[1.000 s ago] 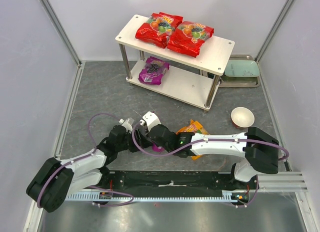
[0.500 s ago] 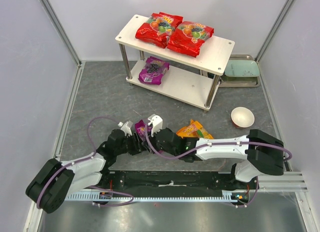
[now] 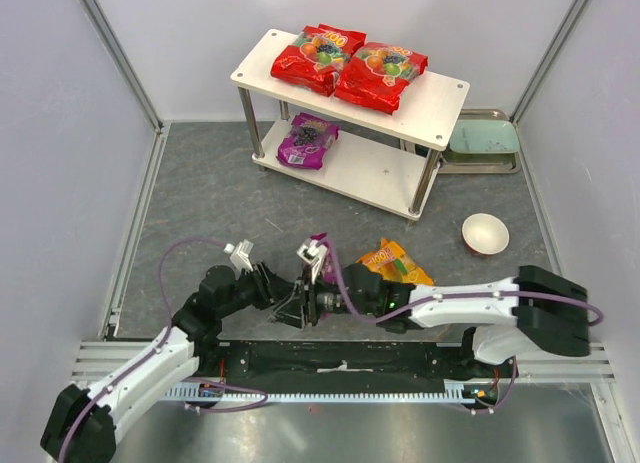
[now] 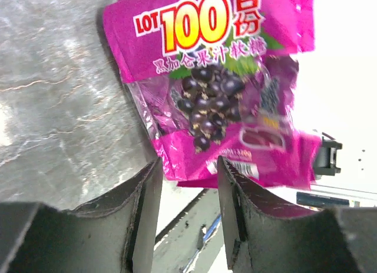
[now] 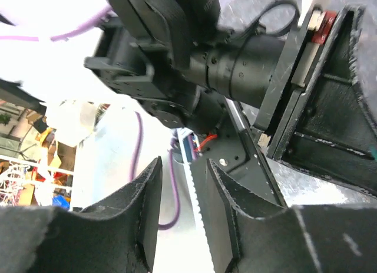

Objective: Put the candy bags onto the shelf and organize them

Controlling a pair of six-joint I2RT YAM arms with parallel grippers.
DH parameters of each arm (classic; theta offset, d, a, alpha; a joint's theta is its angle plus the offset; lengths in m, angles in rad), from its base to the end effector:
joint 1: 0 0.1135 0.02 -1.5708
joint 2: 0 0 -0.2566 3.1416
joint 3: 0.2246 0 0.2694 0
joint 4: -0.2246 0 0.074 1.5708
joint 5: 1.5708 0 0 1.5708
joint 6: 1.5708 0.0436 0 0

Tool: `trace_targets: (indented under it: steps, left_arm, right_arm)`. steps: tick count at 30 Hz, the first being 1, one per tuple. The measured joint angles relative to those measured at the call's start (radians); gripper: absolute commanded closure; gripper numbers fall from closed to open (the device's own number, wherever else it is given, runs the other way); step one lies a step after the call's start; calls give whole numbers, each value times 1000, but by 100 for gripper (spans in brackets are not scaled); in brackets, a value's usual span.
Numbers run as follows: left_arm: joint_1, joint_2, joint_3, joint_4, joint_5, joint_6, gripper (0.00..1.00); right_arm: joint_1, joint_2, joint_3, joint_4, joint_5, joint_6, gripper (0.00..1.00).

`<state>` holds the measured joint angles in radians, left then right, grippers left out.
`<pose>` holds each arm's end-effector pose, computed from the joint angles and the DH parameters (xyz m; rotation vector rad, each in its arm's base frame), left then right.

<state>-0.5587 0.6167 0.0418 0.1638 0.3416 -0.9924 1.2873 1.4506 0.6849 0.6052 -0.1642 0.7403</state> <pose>0.1357 -0.1021 0.1235 -0.2310 2.2056 -1.2819 0.0870 0.3243 0.2108 -0.6839 1.9126 1.5521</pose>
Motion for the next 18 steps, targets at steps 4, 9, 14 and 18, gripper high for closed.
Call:
trace_targets:
  steps: [4, 9, 14, 18]
  left_arm:
    - [0, -208, 0, -149, -7, -26, 52]
    - [0, -436, 6, -314, -51, -45, 52]
    - [0, -449, 11, -328, -61, -52, 53]
    - [0, -368, 11, -327, -64, -51, 53]
  right_arm:
    - [2, -182, 4, -98, 68, -53, 49]
    - [-3, -423, 39, -347, 443, -98, 45]
    - [-86, -515, 36, -610, 751, -64, 43]
    - [-203, -498, -16, -736, 792, -37, 39]
